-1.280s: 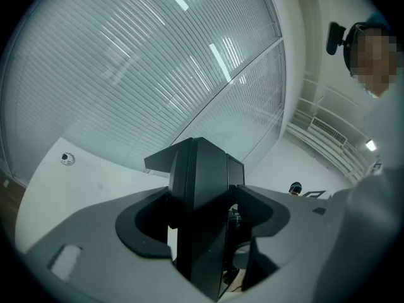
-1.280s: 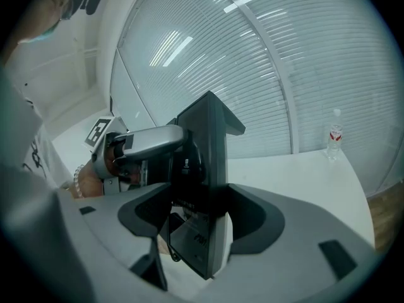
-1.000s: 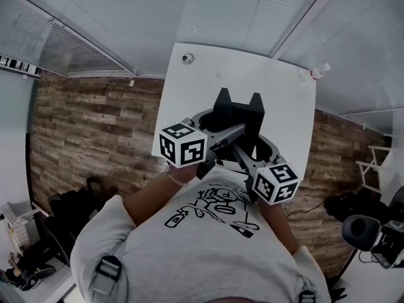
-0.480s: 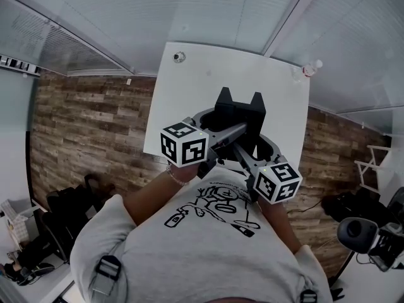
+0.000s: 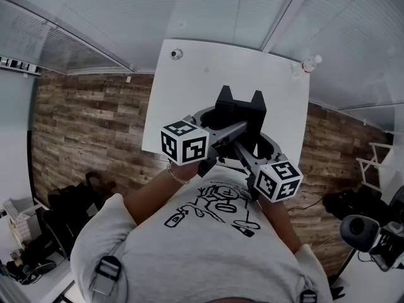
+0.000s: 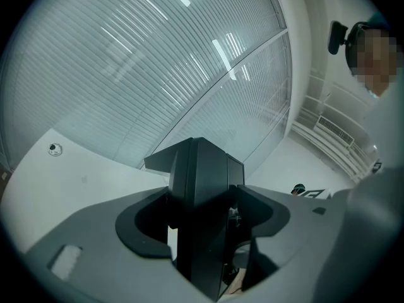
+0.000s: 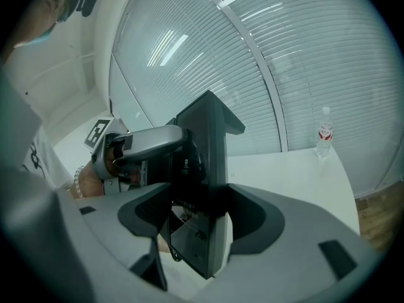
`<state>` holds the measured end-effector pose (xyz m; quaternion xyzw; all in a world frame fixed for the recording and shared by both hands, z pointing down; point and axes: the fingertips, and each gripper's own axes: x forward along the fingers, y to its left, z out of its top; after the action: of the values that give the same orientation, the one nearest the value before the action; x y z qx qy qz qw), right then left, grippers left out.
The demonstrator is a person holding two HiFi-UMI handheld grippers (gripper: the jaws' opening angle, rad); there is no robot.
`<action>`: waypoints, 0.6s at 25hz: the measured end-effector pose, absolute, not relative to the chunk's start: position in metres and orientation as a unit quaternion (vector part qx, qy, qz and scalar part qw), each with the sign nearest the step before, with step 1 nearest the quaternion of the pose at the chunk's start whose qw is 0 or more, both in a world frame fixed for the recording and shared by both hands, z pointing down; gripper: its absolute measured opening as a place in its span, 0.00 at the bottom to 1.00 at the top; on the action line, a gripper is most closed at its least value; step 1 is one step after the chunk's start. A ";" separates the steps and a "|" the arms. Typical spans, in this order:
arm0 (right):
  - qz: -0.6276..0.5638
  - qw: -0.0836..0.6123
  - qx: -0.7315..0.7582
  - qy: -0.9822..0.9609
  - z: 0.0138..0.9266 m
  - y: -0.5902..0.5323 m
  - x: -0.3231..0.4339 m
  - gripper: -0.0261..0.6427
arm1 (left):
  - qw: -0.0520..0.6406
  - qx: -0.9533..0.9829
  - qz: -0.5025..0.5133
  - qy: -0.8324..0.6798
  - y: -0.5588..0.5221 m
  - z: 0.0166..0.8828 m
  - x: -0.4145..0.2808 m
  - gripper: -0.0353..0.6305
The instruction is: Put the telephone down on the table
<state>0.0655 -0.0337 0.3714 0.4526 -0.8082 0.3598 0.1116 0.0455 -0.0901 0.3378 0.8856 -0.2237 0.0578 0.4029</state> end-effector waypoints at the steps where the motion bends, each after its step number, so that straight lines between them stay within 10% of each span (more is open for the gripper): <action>1: 0.361 0.112 0.453 -0.808 0.372 -0.034 0.066 0.44 | 0.405 0.885 0.058 -0.224 -0.090 0.339 0.046 0.53; 15: 0.374 0.116 0.455 -0.800 0.389 -0.035 0.065 0.44 | 0.425 0.876 0.064 -0.220 -0.093 0.358 0.045 0.53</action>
<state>0.0650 -0.0349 0.3885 0.4554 -0.7998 0.3736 0.1155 0.0447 -0.0929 0.3584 0.8758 -0.2198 0.0641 0.4249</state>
